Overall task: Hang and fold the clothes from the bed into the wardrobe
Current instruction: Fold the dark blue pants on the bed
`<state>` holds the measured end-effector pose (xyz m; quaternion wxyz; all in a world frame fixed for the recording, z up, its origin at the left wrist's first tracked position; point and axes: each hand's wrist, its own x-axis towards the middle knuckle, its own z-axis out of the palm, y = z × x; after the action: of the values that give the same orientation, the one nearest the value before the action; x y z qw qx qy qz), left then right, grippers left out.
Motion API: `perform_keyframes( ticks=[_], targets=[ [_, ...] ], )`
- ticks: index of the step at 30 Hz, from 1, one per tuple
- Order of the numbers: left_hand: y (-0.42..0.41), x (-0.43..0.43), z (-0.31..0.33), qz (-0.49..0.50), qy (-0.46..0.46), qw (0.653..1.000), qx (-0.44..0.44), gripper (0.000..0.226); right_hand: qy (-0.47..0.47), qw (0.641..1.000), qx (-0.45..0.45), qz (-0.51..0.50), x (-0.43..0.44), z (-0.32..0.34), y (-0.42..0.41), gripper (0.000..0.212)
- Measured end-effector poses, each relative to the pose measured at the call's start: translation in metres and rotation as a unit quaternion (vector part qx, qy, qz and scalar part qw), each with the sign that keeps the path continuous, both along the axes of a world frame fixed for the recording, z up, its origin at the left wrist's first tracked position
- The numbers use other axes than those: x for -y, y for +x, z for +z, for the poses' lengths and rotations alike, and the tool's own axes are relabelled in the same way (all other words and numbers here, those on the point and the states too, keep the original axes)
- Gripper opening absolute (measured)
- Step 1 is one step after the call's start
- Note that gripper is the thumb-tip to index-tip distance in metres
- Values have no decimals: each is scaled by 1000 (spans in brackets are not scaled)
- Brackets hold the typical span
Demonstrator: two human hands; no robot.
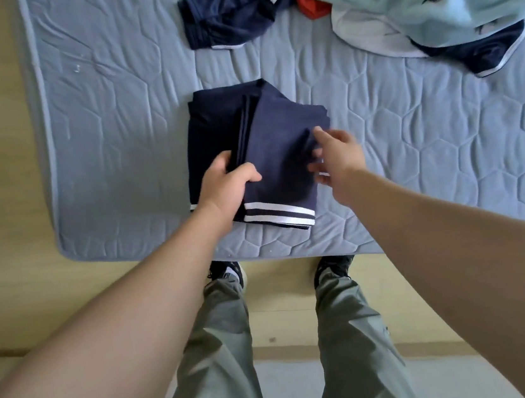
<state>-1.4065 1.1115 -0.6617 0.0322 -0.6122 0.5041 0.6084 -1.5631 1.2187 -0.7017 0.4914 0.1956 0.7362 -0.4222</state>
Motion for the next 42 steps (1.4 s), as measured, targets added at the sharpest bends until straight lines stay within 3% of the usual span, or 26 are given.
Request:
perform_keyframes(
  ticks=[2,6,11,13,16,18,22,24,26,28,32,34,37,42],
  targets=[
    [22,25,-8,-12,-42,998,46,37,-2,997,-47,65,26,-6,23,27],
    [55,57,-37,-19,-65,993,100,22,9,967,-145,209,57,-29,66,43],
    [63,78,-66,-59,-13,991,122,51,55,942,-189,274,72,-51,96,54],
    [61,85,-76,-71,1,991,110,66,67,940,-197,271,75,-56,103,56],
    [61,95,-86,-172,-91,973,126,44,64,941,-221,247,79,-59,107,55],
    [64,99,-92,-209,-143,956,145,45,62,936,-267,220,78,-58,108,49],
    [64,102,-102,-183,-98,966,154,58,176,906,-363,126,67,-55,106,34],
    [62,99,-104,-141,-65,978,141,59,276,909,-305,65,58,-56,102,38],
    [59,97,-105,-87,-31,987,129,56,297,938,-178,8,46,-59,100,51],
    [58,97,-105,-31,19,991,128,67,253,963,-89,10,34,-63,102,64],
    [61,105,-89,-5,160,983,89,101,151,982,-75,84,16,-54,102,61],
    [63,106,-72,-8,183,981,64,89,129,981,-87,113,12,-37,99,58],
    [66,101,-21,27,147,988,29,64,111,973,-117,165,15,13,96,53],
    [95,100,110,72,102,992,25,39,82,966,-103,222,38,145,98,59]
  ],
)
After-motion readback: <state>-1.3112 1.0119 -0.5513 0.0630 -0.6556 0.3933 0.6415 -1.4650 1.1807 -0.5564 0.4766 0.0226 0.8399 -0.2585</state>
